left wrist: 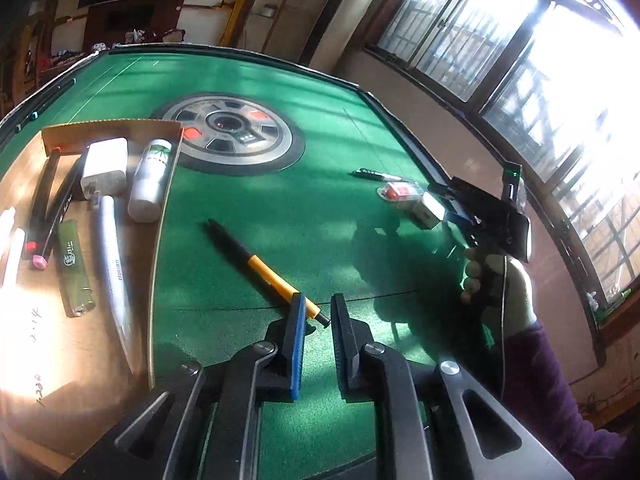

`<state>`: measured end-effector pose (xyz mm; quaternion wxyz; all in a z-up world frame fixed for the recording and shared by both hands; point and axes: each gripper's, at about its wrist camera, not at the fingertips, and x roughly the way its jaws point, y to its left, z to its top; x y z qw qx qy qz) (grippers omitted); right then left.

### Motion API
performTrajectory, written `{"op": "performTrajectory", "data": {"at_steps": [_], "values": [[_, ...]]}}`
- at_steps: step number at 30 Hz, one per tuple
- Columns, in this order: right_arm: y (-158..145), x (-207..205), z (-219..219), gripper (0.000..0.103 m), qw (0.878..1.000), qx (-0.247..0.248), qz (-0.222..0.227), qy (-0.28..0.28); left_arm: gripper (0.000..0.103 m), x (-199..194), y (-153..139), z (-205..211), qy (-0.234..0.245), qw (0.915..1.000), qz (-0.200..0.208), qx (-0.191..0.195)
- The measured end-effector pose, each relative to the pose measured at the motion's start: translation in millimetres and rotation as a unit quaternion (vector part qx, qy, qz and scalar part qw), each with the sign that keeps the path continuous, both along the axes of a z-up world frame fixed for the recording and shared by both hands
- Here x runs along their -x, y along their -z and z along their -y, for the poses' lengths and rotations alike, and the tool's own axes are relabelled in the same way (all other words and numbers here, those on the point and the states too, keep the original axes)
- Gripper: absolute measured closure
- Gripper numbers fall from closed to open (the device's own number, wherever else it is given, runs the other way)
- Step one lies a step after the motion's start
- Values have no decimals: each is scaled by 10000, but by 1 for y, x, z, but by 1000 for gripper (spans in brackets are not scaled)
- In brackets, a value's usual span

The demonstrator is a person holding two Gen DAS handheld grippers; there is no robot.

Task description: Organize rigid objects

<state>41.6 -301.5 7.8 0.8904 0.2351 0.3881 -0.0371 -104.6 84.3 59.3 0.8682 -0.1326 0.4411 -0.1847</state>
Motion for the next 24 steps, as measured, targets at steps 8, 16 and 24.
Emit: {"op": "performTrajectory", "data": {"at_steps": [8,16,24], "values": [[-1,-3,1,25,10000,-21,-1,-19,48,-36,20,25,-285,9967,9,-759],[-1,-2,3,25,10000,-81,18,-28,93,-34,41,16,-306,9976,-270,-554],[0,-2,4,24,9999,-85,42,-34,93,-32,50,5,-365,9989,-273,-114]]}}
